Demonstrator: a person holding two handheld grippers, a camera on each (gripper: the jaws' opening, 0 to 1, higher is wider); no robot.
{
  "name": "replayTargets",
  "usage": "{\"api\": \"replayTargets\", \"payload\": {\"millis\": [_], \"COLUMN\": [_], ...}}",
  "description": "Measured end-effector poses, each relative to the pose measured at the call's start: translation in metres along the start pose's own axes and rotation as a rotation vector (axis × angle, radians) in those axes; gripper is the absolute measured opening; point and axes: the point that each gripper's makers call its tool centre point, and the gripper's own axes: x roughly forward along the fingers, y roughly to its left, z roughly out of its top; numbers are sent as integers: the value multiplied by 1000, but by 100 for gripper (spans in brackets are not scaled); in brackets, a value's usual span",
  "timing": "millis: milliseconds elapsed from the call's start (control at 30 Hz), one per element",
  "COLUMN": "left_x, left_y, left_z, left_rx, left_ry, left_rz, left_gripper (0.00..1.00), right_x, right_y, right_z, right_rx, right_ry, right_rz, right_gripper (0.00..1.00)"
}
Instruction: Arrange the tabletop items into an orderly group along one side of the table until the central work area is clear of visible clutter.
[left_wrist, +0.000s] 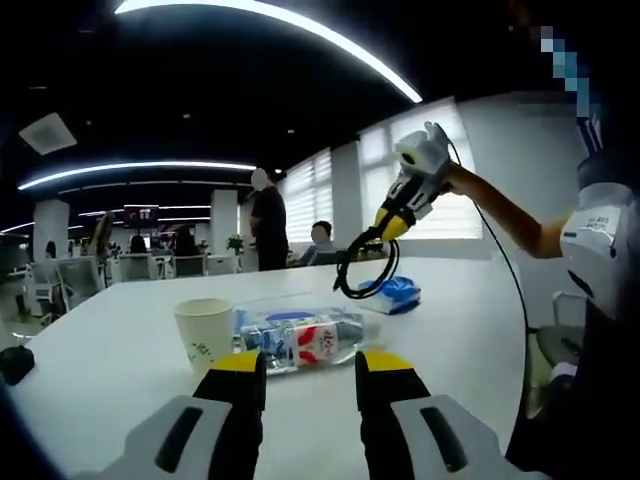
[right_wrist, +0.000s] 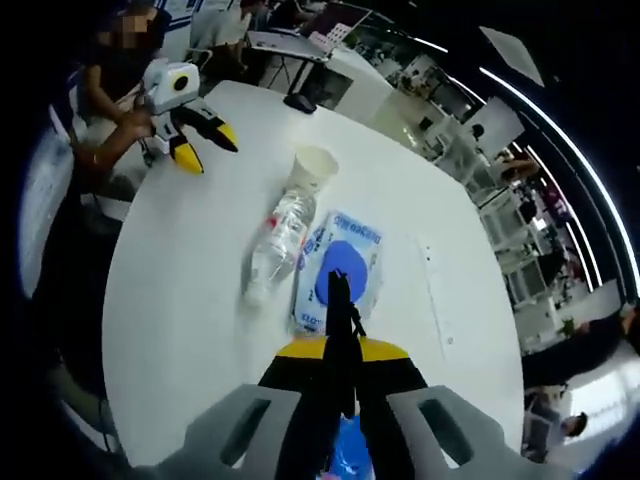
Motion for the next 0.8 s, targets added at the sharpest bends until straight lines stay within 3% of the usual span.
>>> {"api": "replayTargets", "payload": {"millis": [167,400,800], "left_x": [4,7,10], "left_y": [-4,-9,-13], "left_z": [0,2,5], "left_rx": [-1,0,5], "left_ry": [-1,-3,-7], "left_rz": [-17,-36,-43], "left_gripper": [34,34,34], "right_x": [-9,-17,-12], "right_y": [18,28,50], "right_z": [-2,-15,-30], "right_rx": [-4,-37,-70], "right_ry": [3,67,104], "right_rz": [43,37,60], "right_gripper": [6,6,7]}}
